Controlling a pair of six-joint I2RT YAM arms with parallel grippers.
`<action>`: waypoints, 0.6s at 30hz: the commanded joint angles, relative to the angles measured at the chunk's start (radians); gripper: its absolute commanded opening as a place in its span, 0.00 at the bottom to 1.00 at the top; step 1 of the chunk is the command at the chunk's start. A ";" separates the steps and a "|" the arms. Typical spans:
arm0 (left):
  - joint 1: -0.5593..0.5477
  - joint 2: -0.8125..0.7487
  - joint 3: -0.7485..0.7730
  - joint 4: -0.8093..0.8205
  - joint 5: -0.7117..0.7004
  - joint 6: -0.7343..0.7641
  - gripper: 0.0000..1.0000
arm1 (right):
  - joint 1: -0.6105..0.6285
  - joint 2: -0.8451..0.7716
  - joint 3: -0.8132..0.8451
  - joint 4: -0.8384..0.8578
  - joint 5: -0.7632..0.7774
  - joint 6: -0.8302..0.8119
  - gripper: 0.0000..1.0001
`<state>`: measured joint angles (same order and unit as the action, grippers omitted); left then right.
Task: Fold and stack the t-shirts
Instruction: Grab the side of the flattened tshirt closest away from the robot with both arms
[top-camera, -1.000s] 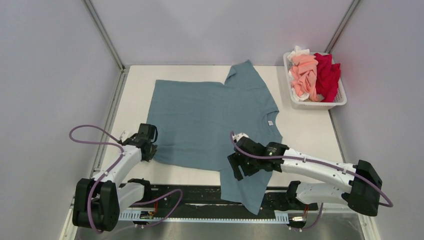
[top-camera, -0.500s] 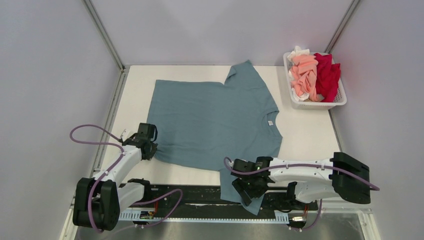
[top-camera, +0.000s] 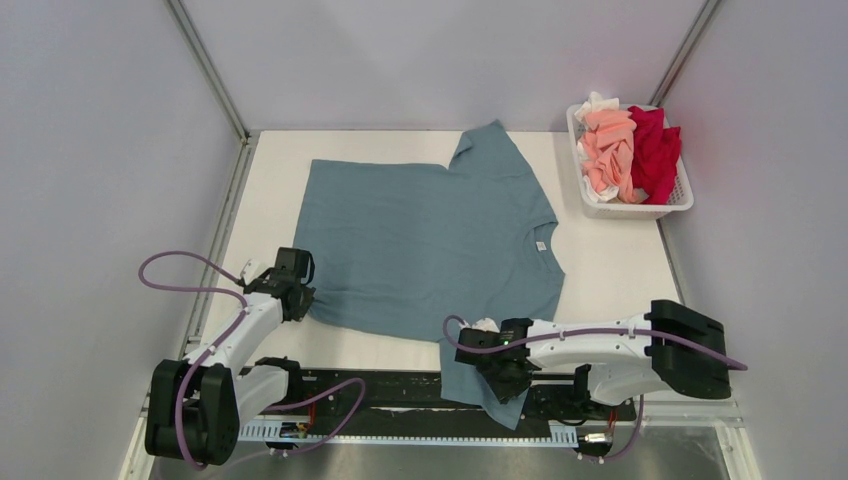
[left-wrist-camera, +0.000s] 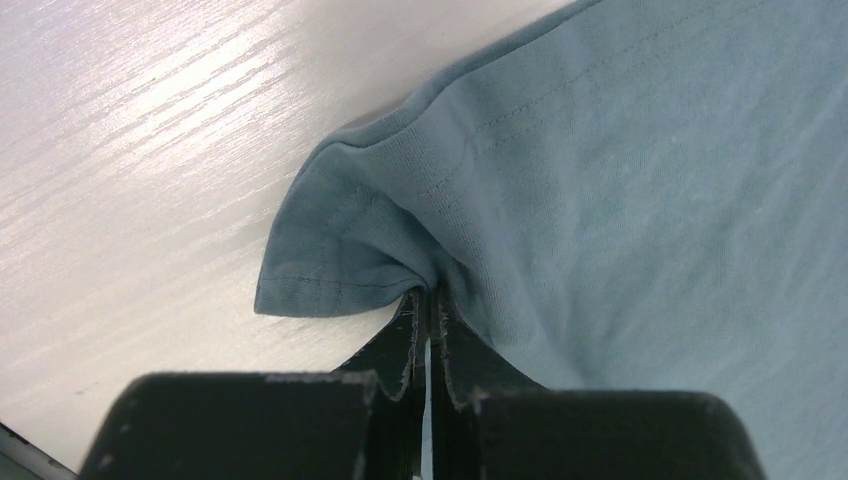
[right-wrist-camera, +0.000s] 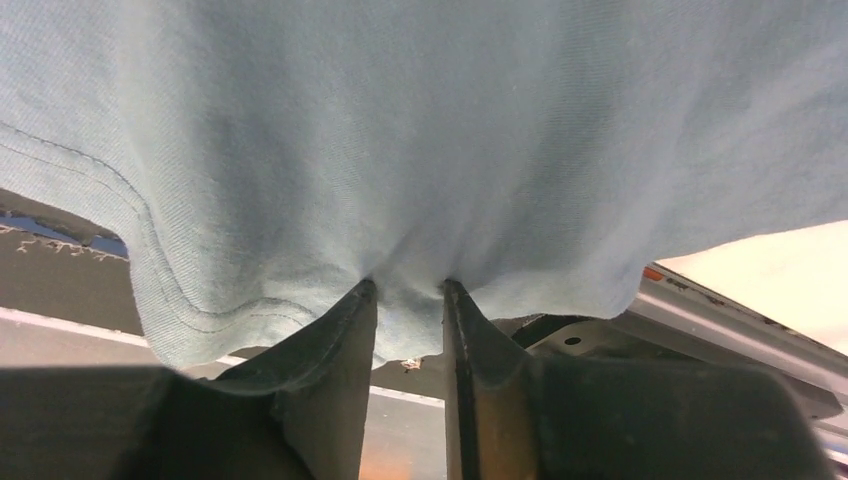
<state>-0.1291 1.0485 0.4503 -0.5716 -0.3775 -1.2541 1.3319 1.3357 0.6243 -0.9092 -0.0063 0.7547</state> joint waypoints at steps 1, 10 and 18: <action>0.002 0.004 -0.030 -0.048 0.015 -0.016 0.00 | 0.086 0.097 -0.065 0.194 -0.030 0.124 0.24; 0.002 -0.021 -0.031 -0.055 0.017 -0.005 0.00 | 0.109 0.063 0.034 0.059 0.172 0.171 0.00; 0.002 -0.068 -0.017 -0.053 0.030 0.028 0.00 | -0.008 -0.088 0.143 -0.043 0.406 0.097 0.00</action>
<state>-0.1291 0.9993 0.4362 -0.5941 -0.3557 -1.2446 1.3705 1.3121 0.7017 -0.9657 0.2295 0.8703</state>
